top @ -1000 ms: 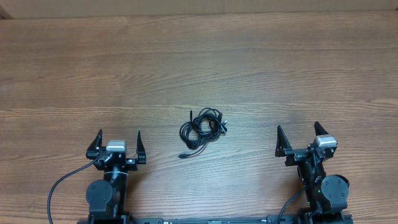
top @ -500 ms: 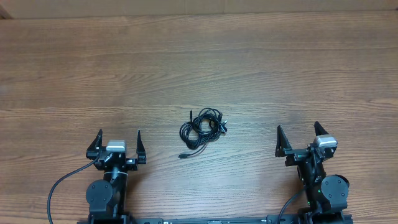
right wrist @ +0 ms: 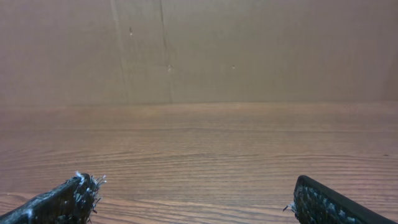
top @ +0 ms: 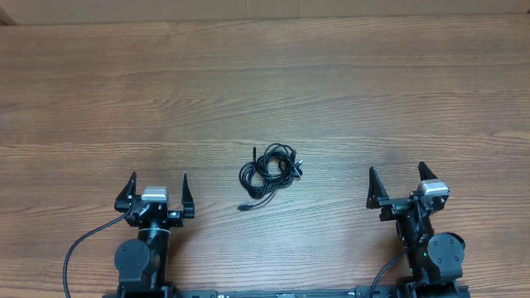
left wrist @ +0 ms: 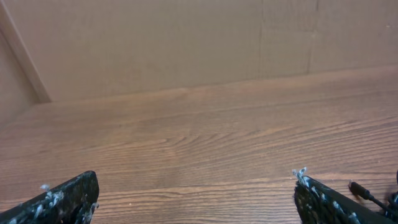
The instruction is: Untangle cables
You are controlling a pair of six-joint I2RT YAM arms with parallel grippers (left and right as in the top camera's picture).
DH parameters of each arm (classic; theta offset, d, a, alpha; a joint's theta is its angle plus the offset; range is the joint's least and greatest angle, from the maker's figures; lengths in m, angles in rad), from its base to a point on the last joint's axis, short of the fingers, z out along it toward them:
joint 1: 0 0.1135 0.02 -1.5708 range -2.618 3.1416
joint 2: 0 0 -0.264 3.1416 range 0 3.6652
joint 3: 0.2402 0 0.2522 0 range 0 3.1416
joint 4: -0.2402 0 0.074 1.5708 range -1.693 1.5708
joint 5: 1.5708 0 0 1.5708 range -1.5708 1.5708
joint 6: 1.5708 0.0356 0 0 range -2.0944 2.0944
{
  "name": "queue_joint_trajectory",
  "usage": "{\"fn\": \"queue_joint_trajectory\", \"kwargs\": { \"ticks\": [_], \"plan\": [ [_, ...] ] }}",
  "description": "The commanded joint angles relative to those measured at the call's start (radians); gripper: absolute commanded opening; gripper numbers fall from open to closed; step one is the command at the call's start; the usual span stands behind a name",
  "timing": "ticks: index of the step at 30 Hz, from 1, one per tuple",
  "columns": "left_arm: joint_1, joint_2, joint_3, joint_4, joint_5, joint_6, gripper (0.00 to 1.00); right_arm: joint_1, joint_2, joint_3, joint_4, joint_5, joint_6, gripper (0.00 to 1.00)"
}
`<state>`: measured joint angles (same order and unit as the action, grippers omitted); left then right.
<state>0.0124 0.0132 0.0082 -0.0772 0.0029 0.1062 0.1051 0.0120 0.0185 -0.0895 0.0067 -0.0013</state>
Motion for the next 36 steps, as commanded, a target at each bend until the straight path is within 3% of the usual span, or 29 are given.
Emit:
{"fn": "queue_joint_trajectory", "kwargs": {
  "ticks": [1,12,25,36],
  "plan": [
    [-0.006,-0.004,-0.003,-0.002,-0.003,-0.011,0.99,-0.005,-0.009,-0.01,0.005,-0.002,-0.007,1.0],
    [-0.006,0.151,0.045,-0.029,-0.003,-0.026,1.0,-0.005,-0.009,-0.01,0.005,-0.002,-0.007,1.0],
    [-0.006,0.385,0.288,-0.301,0.003,-0.043,0.99,-0.005,-0.009,-0.01,0.005,-0.002,-0.007,1.0],
    [-0.006,0.66,0.596,-0.534,0.163,-0.043,1.0,-0.005,-0.009,-0.01,0.005,-0.002,-0.007,1.0]
  ]
}}
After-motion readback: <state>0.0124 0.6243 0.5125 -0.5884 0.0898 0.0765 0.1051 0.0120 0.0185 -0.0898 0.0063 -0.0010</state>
